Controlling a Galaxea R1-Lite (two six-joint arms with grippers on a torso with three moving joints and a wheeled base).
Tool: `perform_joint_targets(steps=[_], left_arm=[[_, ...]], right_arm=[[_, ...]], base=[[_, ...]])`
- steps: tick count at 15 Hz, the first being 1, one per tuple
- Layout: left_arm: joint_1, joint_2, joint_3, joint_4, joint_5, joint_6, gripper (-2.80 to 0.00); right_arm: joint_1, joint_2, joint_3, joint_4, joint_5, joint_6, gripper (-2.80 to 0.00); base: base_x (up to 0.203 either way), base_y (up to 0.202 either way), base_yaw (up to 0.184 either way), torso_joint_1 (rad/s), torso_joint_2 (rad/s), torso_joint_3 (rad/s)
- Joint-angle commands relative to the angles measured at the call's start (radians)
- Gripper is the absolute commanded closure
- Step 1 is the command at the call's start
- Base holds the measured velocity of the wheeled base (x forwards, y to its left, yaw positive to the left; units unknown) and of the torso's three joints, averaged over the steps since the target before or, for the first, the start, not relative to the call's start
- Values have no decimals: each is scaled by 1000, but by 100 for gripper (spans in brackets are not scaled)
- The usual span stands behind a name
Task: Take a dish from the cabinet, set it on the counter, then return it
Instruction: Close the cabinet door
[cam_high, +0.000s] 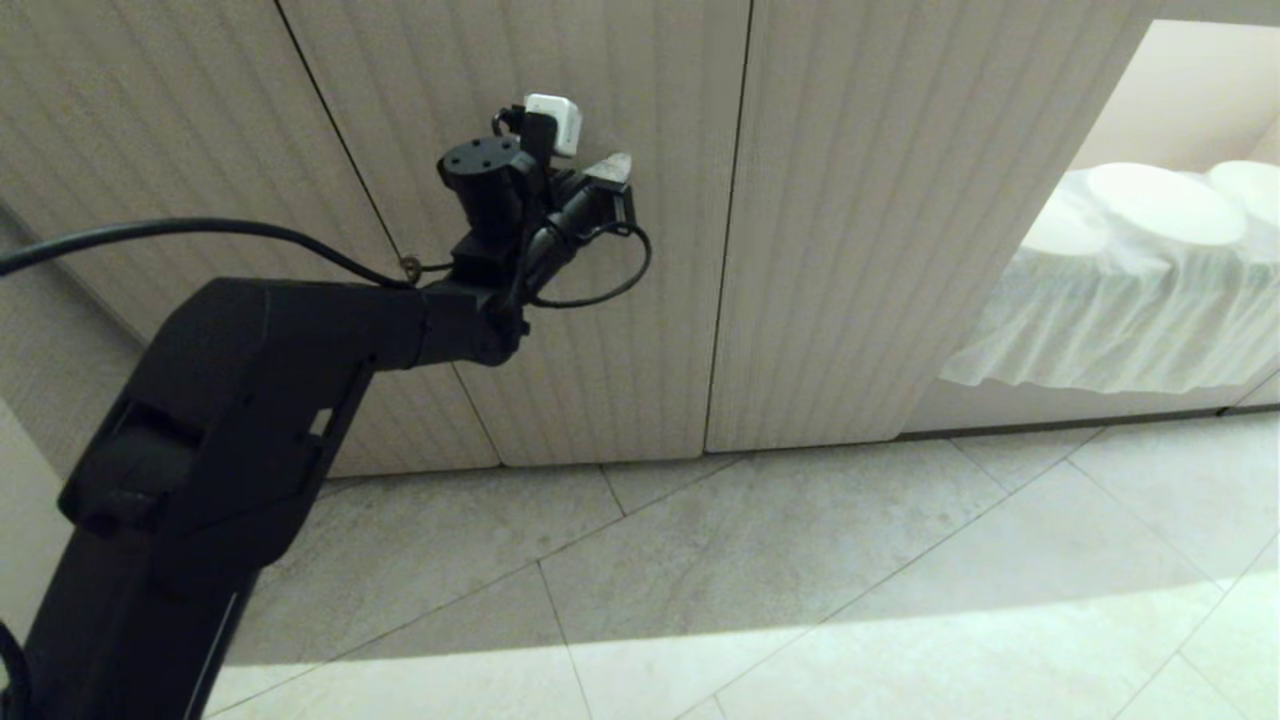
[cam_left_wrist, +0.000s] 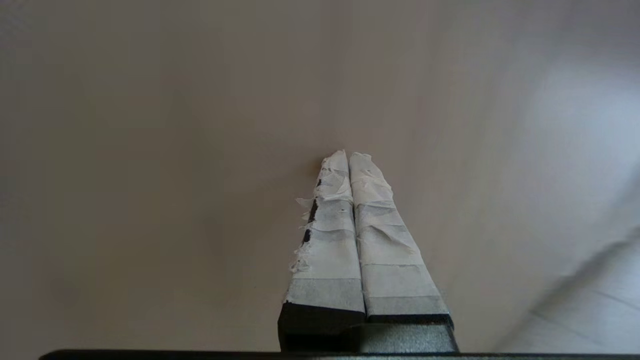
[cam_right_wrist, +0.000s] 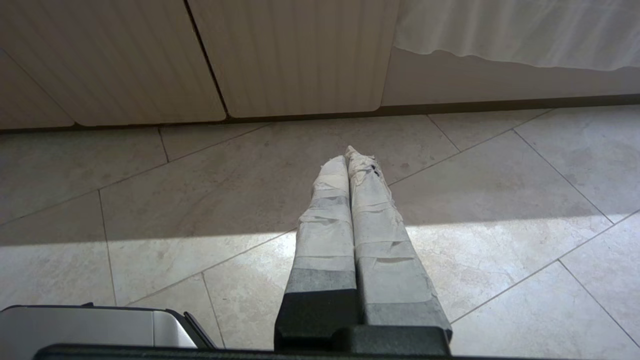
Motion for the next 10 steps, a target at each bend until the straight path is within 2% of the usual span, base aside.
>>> perform_joint_targets(steps=[1,3,6,10], left_arm=[[18,7,-1,-7,8,4,0],[36,3,-1,-6,15,18,0],[85,-13,0,-5,35,78,0],[150,-91,35,18,36,108,0]], right_arm=[[0,0,0,0,0,0,0],[0,0,0,0,0,0,0],[0,0,0,0,0,0,0],[1,0,0,0,0,0,0]], base=[[0,0,0,0,0,0],[0,0,0,0,0,0],[0,0,0,0,0,0],[0,0,0,0,0,0]])
